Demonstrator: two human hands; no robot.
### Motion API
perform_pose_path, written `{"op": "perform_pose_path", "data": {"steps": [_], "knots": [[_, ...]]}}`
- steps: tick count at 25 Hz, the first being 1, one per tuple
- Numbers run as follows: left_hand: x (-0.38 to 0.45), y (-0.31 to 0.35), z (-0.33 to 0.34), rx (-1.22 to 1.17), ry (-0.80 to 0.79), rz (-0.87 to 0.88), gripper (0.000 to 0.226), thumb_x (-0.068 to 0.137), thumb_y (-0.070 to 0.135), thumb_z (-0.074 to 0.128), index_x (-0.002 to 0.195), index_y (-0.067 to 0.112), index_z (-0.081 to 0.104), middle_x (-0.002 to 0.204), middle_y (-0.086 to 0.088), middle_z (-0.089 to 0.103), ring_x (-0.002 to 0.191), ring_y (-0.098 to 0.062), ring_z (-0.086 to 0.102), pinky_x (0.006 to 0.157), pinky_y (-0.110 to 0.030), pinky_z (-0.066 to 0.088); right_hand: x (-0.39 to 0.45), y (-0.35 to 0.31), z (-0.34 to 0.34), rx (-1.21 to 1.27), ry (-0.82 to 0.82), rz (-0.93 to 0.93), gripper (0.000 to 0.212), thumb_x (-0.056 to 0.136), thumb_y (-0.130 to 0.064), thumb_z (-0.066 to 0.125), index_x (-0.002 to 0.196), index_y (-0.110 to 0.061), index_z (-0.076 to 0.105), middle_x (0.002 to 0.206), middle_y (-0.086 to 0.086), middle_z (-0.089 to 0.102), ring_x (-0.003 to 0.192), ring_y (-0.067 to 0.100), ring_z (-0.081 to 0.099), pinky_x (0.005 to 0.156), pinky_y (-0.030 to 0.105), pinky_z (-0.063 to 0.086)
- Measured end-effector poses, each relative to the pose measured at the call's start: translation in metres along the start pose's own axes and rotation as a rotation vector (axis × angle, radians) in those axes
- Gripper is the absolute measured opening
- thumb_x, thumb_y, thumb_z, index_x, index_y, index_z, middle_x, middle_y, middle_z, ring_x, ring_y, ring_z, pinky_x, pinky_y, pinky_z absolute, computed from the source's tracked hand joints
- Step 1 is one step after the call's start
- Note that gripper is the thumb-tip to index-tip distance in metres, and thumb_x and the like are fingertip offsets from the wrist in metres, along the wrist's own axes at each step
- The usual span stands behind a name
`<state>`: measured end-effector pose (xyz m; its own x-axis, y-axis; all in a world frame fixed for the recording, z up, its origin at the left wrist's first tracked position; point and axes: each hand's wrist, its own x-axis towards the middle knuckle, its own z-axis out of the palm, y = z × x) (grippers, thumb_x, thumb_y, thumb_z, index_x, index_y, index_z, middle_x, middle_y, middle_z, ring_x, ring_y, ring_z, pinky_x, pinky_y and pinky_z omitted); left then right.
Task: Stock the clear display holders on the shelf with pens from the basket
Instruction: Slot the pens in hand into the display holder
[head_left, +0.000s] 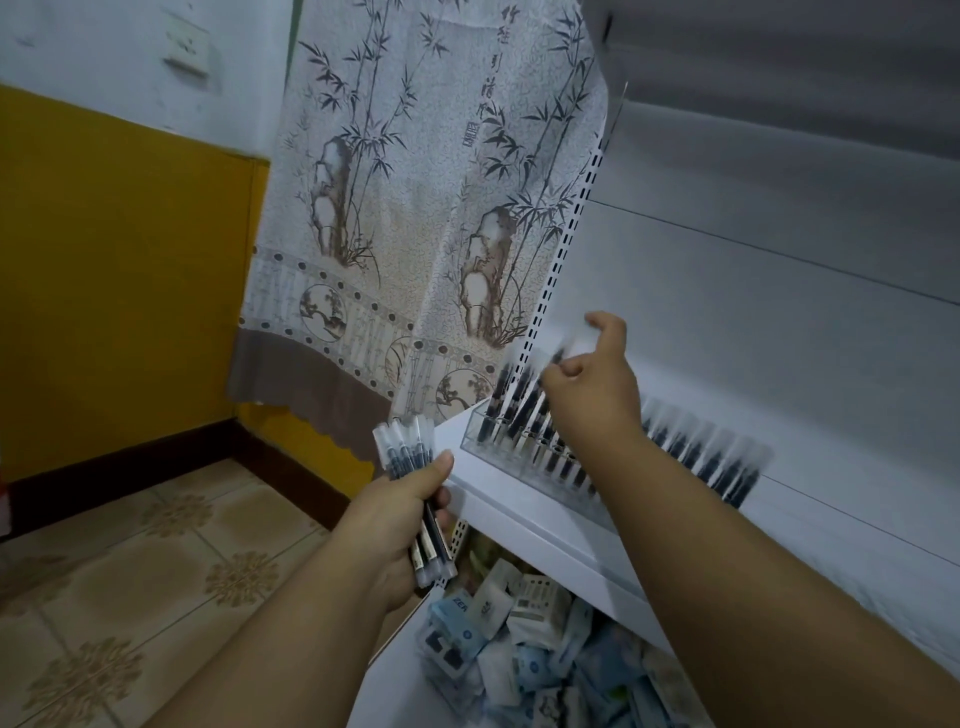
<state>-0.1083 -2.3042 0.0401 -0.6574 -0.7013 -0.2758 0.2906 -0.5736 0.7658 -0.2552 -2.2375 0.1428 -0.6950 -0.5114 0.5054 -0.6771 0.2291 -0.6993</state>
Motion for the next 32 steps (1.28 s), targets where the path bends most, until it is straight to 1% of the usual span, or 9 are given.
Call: {"op": "perform_pose_path", "data": {"steps": [6, 14, 17, 19, 22, 24, 26, 29, 32], "knots": [[0.005, 0.005, 0.01, -0.08, -0.028, -0.05, 0.019, 0.092, 0.009, 0.059, 0.075, 0.007, 0.051, 0.055, -0.006, 0.049, 0.038, -0.014, 0.042, 0.036, -0.019, 0.035, 0.021, 0.004, 0.018, -0.149, 0.099, -0.207, 0.048, 0.096, -0.016, 0.053, 0.137, -0.034, 0.035, 0.083, -0.002, 0.06, 0.073, 0.02, 0.061, 0.066, 0.036, 0.053], [0.006, 0.006, 0.012, -0.096, -0.048, -0.038, 0.011, 0.094, 0.008, 0.058, 0.085, 0.009, 0.051, 0.055, -0.004, 0.051, 0.039, -0.013, 0.043, 0.039, -0.019, 0.035, 0.022, 0.018, 0.032, -0.35, -0.094, -0.147, 0.034, 0.096, -0.015, 0.046, 0.129, -0.023, 0.043, 0.077, 0.008, 0.062, 0.068, 0.027, 0.06, 0.059, 0.034, 0.049], [0.005, 0.006, 0.013, -0.074, -0.047, -0.056, 0.013, 0.093, 0.01, 0.059, 0.082, 0.008, 0.052, 0.055, -0.004, 0.053, 0.041, -0.013, 0.043, 0.04, -0.02, 0.035, 0.023, 0.01, 0.028, -0.474, -0.138, -0.168, 0.028, 0.098, -0.02, 0.042, 0.124, -0.021, 0.05, 0.089, 0.009, 0.066, 0.076, 0.028, 0.061, 0.068, 0.039, 0.055], [0.004, 0.006, 0.014, -0.075, -0.055, -0.064, 0.013, 0.093, 0.01, 0.059, 0.082, 0.008, 0.053, 0.056, -0.004, 0.054, 0.043, -0.014, 0.043, 0.04, -0.02, 0.036, 0.02, 0.004, 0.027, -0.502, -0.128, -0.183, 0.035, 0.098, -0.024, 0.043, 0.134, -0.025, 0.046, 0.096, 0.006, 0.067, 0.08, 0.026, 0.062, 0.069, 0.037, 0.054], [0.003, 0.006, 0.017, -0.078, -0.079, -0.068, 0.011, 0.093, 0.008, 0.059, 0.084, 0.007, 0.053, 0.058, -0.006, 0.055, 0.044, -0.015, 0.042, 0.038, -0.02, 0.038, 0.005, -0.004, 0.028, -0.341, -0.199, -0.187, 0.038, 0.098, -0.035, 0.05, 0.135, -0.032, 0.04, 0.087, -0.002, 0.063, 0.075, 0.018, 0.06, 0.064, 0.035, 0.052], [0.003, 0.005, 0.019, -0.076, -0.103, -0.068, 0.007, 0.094, 0.007, 0.058, 0.088, 0.008, 0.053, 0.059, -0.007, 0.055, 0.044, -0.015, 0.043, 0.038, -0.02, 0.038, -0.005, -0.006, 0.032, -0.151, -0.442, -0.053, 0.033, 0.095, -0.041, 0.058, 0.126, -0.031, 0.05, 0.088, -0.002, 0.062, 0.07, 0.014, 0.059, 0.061, 0.033, 0.051], [0.001, 0.004, 0.023, -0.068, -0.125, -0.07, 0.004, 0.093, 0.007, 0.058, 0.092, 0.009, 0.054, 0.06, -0.007, 0.055, 0.045, -0.016, 0.044, 0.039, -0.021, 0.039, -0.009, -0.001, 0.036, -0.017, -0.597, 0.051, 0.027, 0.092, -0.033, 0.065, 0.117, -0.023, 0.06, 0.085, 0.002, 0.064, 0.056, 0.01, 0.056, 0.054, 0.029, 0.048], [-0.003, 0.002, 0.029, -0.083, -0.168, -0.092, 0.002, 0.094, 0.008, 0.057, 0.093, 0.008, 0.056, 0.062, -0.007, 0.057, 0.047, -0.016, 0.045, 0.04, -0.021, 0.039, -0.008, 0.004, 0.032, 0.115, -0.548, 0.108, 0.014, 0.09, -0.019, 0.07, 0.104, -0.016, 0.066, 0.075, 0.006, 0.063, 0.037, 0.0, 0.046, 0.044, 0.022, 0.041], [-0.005, 0.002, 0.033, -0.134, -0.207, -0.131, 0.009, 0.095, 0.014, 0.057, 0.094, 0.005, 0.06, 0.066, -0.008, 0.062, 0.049, -0.015, 0.051, 0.04, -0.02, 0.043, -0.011, 0.003, 0.022, 0.239, -0.474, 0.162, 0.012, 0.09, -0.014, 0.07, 0.101, -0.012, 0.067, 0.076, 0.007, 0.063, 0.034, -0.002, 0.043, 0.039, 0.016, 0.036]]}}
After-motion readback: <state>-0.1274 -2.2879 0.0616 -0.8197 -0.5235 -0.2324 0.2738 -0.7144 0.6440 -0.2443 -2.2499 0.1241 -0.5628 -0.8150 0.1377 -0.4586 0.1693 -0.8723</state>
